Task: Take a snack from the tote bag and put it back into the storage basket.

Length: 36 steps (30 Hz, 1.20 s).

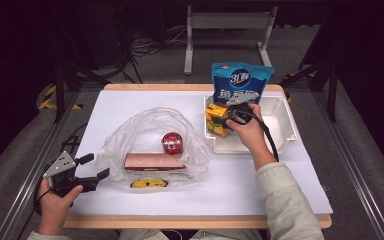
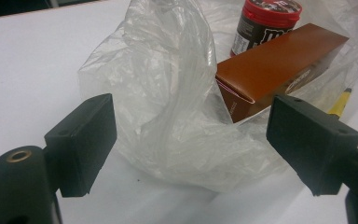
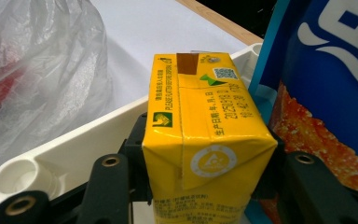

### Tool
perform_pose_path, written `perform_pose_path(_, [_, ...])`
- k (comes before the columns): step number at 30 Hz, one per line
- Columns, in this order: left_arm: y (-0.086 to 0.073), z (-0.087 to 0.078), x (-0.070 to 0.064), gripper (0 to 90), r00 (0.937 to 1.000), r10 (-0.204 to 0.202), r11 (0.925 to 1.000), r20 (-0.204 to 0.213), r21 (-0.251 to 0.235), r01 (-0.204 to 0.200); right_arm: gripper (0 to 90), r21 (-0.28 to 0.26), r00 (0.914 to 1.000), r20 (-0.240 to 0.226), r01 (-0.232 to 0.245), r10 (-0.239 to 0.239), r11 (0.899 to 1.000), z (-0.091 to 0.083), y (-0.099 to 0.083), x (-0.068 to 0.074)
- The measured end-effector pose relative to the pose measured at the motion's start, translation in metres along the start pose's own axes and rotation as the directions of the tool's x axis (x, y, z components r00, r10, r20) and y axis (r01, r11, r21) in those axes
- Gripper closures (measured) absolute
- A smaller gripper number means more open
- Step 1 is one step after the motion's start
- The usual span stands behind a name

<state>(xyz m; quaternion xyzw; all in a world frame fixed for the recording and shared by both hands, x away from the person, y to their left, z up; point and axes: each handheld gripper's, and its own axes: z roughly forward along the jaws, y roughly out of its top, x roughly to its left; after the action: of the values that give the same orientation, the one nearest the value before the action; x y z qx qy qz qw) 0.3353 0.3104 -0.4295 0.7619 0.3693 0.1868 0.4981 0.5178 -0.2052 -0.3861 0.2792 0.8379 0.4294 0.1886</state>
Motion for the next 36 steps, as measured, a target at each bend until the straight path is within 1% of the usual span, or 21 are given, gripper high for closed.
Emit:
perform_pose_path(4, [0.0, 0.0, 0.0, 16.6, 1.0, 0.0, 1.0, 0.001, 0.001, 0.0, 53.5, 0.013, 0.9999, 0.006, 0.009, -0.009, 1.0, 0.0, -0.001, 0.0])
perform_pose_path(5, [0.0, 0.0, 0.0, 16.6, 1.0, 0.0, 1.0, 0.001, 0.001, 0.0, 53.4, 0.029, 0.9995, 0.019, 0.023, -0.024, 0.999, 0.0, -0.001, 0.001])
perform_pose_path(7, [0.001, 0.0, 0.0, 16.5, 1.0, 0.005, 1.0, 0.002, 0.005, -0.005, 53.4, 0.039, 0.999, 0.03, 0.033, -0.034, 0.999, 0.002, -0.003, 0.0])
perform_pose_path(18, [0.0, 0.001, 0.0, 16.5, 1.0, 0.003, 1.0, 0.002, 0.002, -0.003, 52.9, 0.05, 0.9991, 0.036, 0.022, -0.023, 0.999, 0.003, -0.006, -0.002])
perform_pose_path(19, [0.0, 0.001, 0.0, 16.5, 1.0, 0.002, 1.0, 0.002, 0.004, -0.002, 51.9, 0.055, 0.999, 0.038, 0.022, -0.024, 0.998, 0.003, -0.006, -0.002])
perform_pose_path(21, [0.0, 0.001, 0.0, 16.5, 1.0, 0.003, 1.0, 0.002, 0.002, -0.003, 45.8, 0.065, 0.9993, 0.033, 0.016, -0.018, 0.998, 0.003, -0.007, -0.002])
perform_pose_path(22, [0.0, 0.001, 0.0, 16.5, 1.0, 0.003, 1.0, 0.002, 0.002, -0.003, 43.6, 0.055, 0.9997, 0.025, 0.003, -0.005, 0.998, 0.002, -0.007, -0.001])
perform_pose_path(24, [0.0, 0.001, 0.0, 16.4, 1.0, 0.001, 1.0, 0.002, 0.005, -0.001, 39.4, 0.047, 0.9993, 0.035, 0.007, -0.009, 0.999, 0.0, -0.005, 0.0])
perform_pose_path(25, [0.0, 0.001, 0.0, 16.5, 1.0, -0.001, 1.0, 0.002, 0.007, 0.001, 38.7, 0.038, 0.9993, 0.038, 0.005, -0.007, 0.999, -0.001, -0.004, 0.001])
perform_pose_path(29, [0.0, 0.001, 0.0, 16.5, 1.0, 0.001, 1.0, 0.002, 0.005, -0.001, 37.9, 0.008, 0.9987, 0.048, 0.016, -0.017, 1.0, -0.01, 0.002, 0.003])
perform_pose_path(34, [0.0, 0.001, 0.0, 16.5, 1.0, 0.002, 1.0, 0.003, 0.004, -0.002, 35.8, -0.014, 0.9984, 0.051, 0.027, -0.027, 1.0, -0.019, 0.009, 0.006])
perform_pose_path(36, [0.0, 0.001, 0.0, 16.5, 1.0, 0.0, 1.0, 0.004, 0.004, 0.0, 35.8, -0.035, 0.9978, 0.056, 0.037, -0.035, 0.999, -0.025, 0.013, 0.008])
